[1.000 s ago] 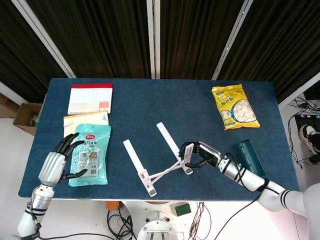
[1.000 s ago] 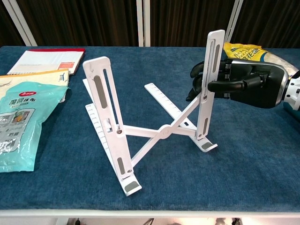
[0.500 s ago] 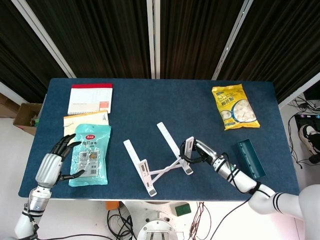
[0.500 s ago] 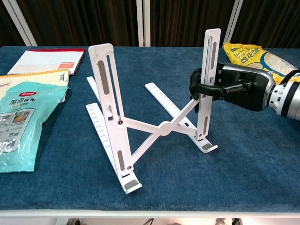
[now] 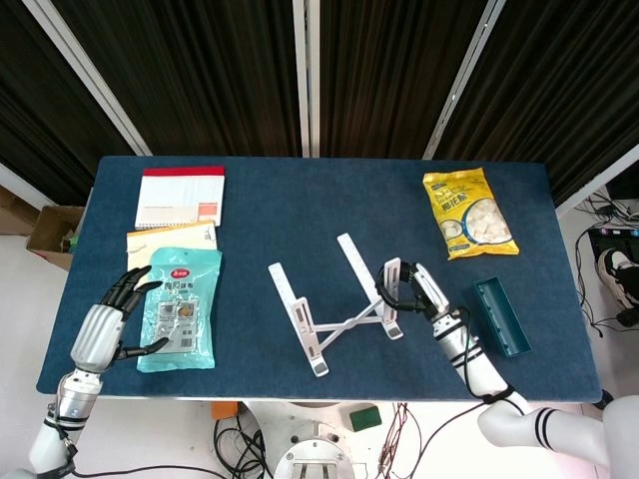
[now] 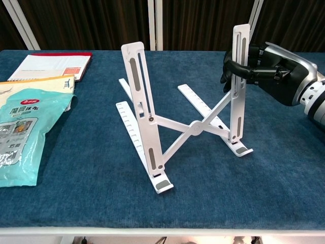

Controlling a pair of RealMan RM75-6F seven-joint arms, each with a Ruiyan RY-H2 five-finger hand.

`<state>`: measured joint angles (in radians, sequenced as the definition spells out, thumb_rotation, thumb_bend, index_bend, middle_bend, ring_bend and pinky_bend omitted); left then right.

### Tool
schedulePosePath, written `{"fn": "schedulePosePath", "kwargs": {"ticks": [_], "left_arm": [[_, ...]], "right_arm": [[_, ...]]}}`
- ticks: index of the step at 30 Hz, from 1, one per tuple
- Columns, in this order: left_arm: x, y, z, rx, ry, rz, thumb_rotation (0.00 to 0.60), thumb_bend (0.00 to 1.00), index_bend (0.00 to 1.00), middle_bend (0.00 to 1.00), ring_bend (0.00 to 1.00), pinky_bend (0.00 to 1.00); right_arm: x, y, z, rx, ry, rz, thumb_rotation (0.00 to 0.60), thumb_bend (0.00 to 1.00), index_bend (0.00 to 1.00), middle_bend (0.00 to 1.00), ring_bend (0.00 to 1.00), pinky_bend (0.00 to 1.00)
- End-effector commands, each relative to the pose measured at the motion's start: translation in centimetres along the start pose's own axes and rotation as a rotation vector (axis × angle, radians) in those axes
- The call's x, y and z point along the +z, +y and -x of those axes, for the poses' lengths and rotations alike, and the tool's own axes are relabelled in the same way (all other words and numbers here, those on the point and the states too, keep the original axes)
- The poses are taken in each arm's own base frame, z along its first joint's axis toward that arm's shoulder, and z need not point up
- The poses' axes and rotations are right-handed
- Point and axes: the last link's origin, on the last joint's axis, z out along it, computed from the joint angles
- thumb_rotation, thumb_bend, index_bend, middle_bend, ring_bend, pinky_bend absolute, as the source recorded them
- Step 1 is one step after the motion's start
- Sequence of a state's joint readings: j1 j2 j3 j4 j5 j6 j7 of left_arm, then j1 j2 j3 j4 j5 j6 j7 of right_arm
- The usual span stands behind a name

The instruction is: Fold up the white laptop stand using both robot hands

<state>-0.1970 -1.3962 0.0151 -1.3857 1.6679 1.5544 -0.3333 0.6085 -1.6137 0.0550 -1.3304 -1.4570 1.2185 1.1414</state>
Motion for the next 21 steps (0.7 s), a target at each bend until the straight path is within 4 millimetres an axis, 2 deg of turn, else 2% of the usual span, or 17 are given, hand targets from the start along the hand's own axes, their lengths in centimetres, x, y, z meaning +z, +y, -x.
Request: {"fn": "schedulePosePath", "kwargs": {"ticks": [1,6,9,13,19,21], "left_arm": [[0.0,-0.1,0.1,-0.003,0.0,0.003,0.6,0.0,0.19,0.05,0.03,0.17],[0.0,-0.2,0.5,-0.008,-0.055,0.013,0.6,0.0,0.19,0.05,0.03,0.17],[0.0,0.2,0.7,-0.064,-0.133,0.031,0.6,0.0,0.19,0.06,0.03,0.17],[0.2,1.5,1.0,-0.231,-0.272,0.075,0.6,0.0,0.19,0.07,0.03,0.17],[2.0,4.6,1.6,-0.575,-0.419,0.194,0.6,0.0,0.18,0.07,0.03,0.16],[2.8,5.4,1.9,-0.672,-0.45,0.218,0.568,0.0,0.18,0.07,0.03,0.16]], "right_arm": [[-0.3,-0.3,0.7,-0.008,0.065,-0.053,0.6,0.44,0.7,0.66,0.48,0.54],[-1.0,0.1,2.0,-0.015,0.042,-0.036,0.6,0.4,0.7,0.65,0.48,0.53],[-1.9,-0.1,2.0,-0.032,-0.024,-0.019,0.6,0.38,0.67,0.62,0.46,0.46],[-3.4,-0.7,1.1,-0.084,-0.097,-0.002,0.6,0.38,0.56,0.56,0.39,0.37],[-5.0,-1.8,-0.1,-0.123,-0.143,0.007,0.6,0.38,0.48,0.51,0.34,0.33],[-5.3,-2.0,-0.1,-0.124,-0.15,0.007,0.6,0.38,0.47,0.5,0.34,0.33]]}}
